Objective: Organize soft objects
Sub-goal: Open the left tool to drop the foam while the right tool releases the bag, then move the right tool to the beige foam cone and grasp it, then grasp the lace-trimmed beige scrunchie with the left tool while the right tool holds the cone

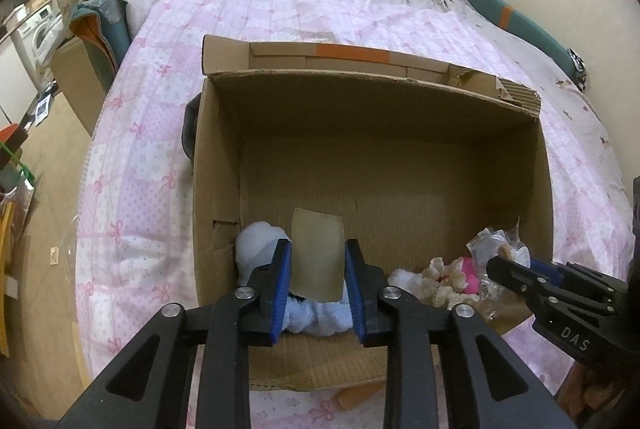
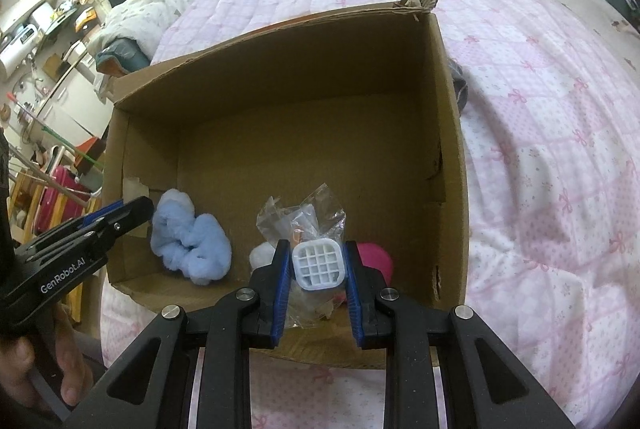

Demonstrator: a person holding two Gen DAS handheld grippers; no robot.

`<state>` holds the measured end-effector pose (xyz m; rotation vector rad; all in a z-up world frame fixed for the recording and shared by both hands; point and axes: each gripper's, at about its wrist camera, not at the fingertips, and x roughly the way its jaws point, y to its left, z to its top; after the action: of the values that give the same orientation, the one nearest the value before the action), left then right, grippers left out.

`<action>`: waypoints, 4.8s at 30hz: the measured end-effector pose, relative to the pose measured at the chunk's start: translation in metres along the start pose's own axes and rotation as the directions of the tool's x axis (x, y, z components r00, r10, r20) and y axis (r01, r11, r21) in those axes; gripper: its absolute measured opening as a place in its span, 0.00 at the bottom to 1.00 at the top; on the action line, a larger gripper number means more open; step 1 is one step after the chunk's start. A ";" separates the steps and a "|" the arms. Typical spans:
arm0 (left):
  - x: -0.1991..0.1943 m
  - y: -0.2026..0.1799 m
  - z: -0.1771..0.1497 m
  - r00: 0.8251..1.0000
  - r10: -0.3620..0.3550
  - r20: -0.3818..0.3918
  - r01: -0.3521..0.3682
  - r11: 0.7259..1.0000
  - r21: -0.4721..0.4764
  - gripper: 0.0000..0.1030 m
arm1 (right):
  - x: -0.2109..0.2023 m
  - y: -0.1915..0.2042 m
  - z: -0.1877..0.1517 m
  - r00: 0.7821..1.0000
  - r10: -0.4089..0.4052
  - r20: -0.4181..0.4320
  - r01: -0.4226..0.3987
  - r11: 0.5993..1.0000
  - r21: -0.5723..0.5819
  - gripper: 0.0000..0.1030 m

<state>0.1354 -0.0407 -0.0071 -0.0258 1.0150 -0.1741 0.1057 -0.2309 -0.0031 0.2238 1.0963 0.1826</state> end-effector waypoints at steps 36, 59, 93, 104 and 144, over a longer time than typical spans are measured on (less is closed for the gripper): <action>-0.021 0.008 0.003 0.996 0.064 0.060 -0.063 0.998 -0.024 0.72 | -0.019 -0.007 0.000 0.992 0.046 0.115 -0.052 0.997 0.051 0.85; -0.074 0.032 -0.058 0.993 0.115 0.037 -0.113 0.992 -0.057 0.72 | -0.051 0.007 -0.048 0.993 0.074 0.096 -0.079 0.996 0.051 0.85; -0.074 0.077 -0.063 0.992 0.111 -0.059 -0.124 0.942 -0.313 0.72 | 0.048 0.073 -0.107 0.989 -0.010 -0.146 -0.001 0.997 -0.071 0.76; -0.065 0.076 -0.067 0.992 0.097 -0.086 -0.119 0.943 -0.310 0.72 | 0.065 0.077 -0.108 0.968 0.054 -0.246 -0.067 0.997 -0.045 0.05; 0.062 -0.041 -0.105 0.995 -0.015 -0.095 0.015 1.000 -0.001 0.07 | -0.032 -0.009 -0.098 0.980 0.195 -0.047 -0.179 0.957 0.227 0.05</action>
<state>0.0728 -0.0842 -0.1111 -0.0260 1.1096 -0.1905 0.0038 -0.2391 -0.0209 0.5266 1.1648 0.2385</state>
